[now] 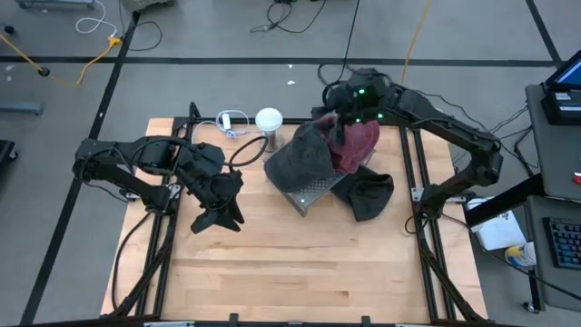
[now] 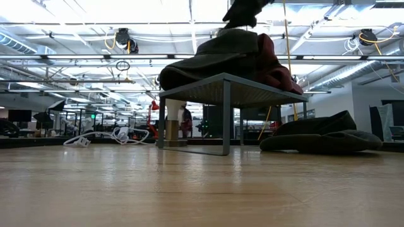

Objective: Pick & Place hat
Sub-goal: Stack the bottom black cap on top of the black cap on the shelf

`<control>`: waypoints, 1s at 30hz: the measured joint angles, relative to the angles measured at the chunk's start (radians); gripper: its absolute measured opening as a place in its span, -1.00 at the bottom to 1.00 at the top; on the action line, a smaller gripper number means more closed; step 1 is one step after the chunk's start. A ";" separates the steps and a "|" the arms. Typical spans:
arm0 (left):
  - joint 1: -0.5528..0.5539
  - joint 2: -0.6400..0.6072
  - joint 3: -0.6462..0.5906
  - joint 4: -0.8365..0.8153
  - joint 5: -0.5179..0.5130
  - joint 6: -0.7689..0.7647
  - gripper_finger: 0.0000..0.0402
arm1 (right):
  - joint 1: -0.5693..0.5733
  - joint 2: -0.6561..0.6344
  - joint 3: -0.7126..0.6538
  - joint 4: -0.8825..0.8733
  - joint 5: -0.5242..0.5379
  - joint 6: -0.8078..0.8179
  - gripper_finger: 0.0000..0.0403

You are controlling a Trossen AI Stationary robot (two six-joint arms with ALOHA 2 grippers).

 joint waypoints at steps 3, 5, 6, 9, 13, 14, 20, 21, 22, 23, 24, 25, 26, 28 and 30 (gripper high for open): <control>0.000 0.000 0.000 0.000 0.000 0.007 -0.35 | -0.001 -0.029 0.001 0.092 0.048 0.006 0.16; 0.000 0.000 0.000 0.000 -0.001 0.009 -0.35 | 0.001 -0.037 0.001 0.160 0.048 0.029 0.18; 0.000 0.000 0.000 0.002 -0.001 0.016 -0.35 | 0.006 -0.036 0.002 0.186 0.048 0.040 0.18; 0.000 0.000 0.000 0.011 -0.004 0.025 -0.35 | 0.031 -0.006 0.003 0.198 0.047 0.022 0.15; 0.000 0.000 0.000 0.012 -0.020 0.022 -0.35 | 0.067 0.067 -0.001 0.176 0.049 -0.011 0.11; 0.000 0.000 0.000 0.012 -0.020 0.021 -0.35 | 0.074 0.081 -0.001 0.165 0.050 -0.023 0.10; 0.000 0.000 0.000 0.015 -0.019 -0.022 -0.35 | 0.085 0.135 -0.001 0.052 0.105 -0.047 0.07; 0.000 0.000 0.000 0.014 -0.020 -0.026 -0.35 | 0.085 0.143 -0.001 0.048 0.104 -0.047 0.06; 0.000 0.000 0.000 0.015 -0.020 -0.026 -0.35 | 0.085 0.148 0.001 0.041 0.104 -0.047 0.06; 0.000 0.000 0.000 0.015 -0.020 -0.026 -0.35 | 0.084 0.149 0.001 0.025 0.104 -0.047 0.06; 0.000 0.000 0.000 0.015 -0.020 -0.027 -0.35 | 0.084 0.150 0.000 0.005 0.103 -0.048 0.06; 0.000 0.000 0.000 0.015 -0.020 -0.027 -0.35 | 0.084 0.150 0.000 -0.003 0.102 -0.052 0.06; 0.000 0.000 0.000 0.015 -0.020 -0.027 -0.35 | 0.085 0.150 0.000 -0.004 0.102 -0.055 0.06; 0.000 0.000 0.000 0.015 -0.020 -0.024 -0.35 | 0.085 0.149 0.000 -0.009 0.101 -0.056 0.06; 0.000 0.000 0.000 0.015 -0.020 -0.024 -0.35 | 0.084 0.149 0.000 -0.011 0.102 -0.055 0.06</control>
